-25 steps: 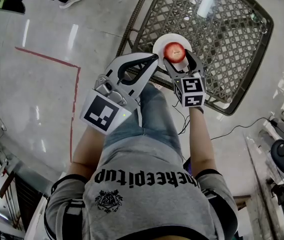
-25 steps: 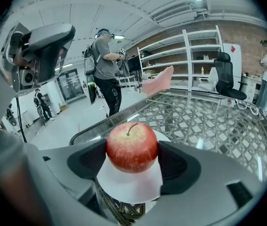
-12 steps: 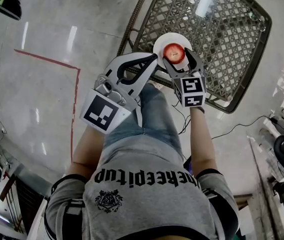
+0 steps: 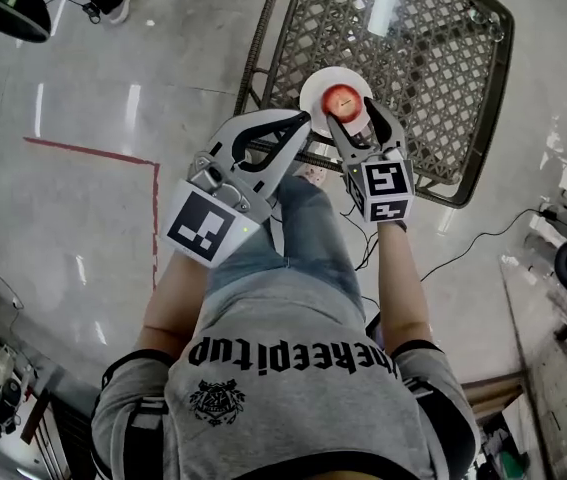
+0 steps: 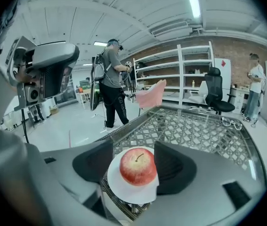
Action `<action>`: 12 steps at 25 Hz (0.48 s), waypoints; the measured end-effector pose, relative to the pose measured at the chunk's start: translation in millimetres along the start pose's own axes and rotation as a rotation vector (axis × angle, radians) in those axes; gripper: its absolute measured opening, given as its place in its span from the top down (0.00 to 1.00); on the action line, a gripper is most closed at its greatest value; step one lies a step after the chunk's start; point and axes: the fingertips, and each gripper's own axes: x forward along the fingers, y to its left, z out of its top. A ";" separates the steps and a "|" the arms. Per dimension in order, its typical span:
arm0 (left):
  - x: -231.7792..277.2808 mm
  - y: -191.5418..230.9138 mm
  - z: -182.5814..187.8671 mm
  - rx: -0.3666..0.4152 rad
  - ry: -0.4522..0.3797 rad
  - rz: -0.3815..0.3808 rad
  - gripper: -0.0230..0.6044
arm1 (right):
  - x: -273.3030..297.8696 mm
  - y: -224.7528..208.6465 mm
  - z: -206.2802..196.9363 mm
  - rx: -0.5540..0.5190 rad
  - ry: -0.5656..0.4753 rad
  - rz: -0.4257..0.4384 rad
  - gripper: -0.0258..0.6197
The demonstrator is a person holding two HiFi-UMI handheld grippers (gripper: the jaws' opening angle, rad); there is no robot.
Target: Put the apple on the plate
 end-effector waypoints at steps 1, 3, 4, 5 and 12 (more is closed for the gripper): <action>-3.1 0.0 1.9 0.005 -0.001 -0.011 0.93 | -3.2 2.8 3.9 0.006 -0.016 -0.014 0.56; -8.4 -0.5 5.8 0.016 -0.005 -0.033 0.93 | -10.5 8.0 11.2 0.015 -0.046 -0.041 0.63; -10.5 -1.8 7.7 0.022 -0.009 -0.045 0.93 | -15.3 10.2 14.1 0.018 -0.057 -0.054 0.67; -12.3 -3.8 9.6 0.029 -0.012 -0.056 0.93 | -20.8 12.0 16.8 0.020 -0.067 -0.068 0.70; -34.4 -3.7 23.3 0.061 -0.028 -0.132 0.93 | -49.6 35.5 47.2 0.026 -0.140 -0.147 0.95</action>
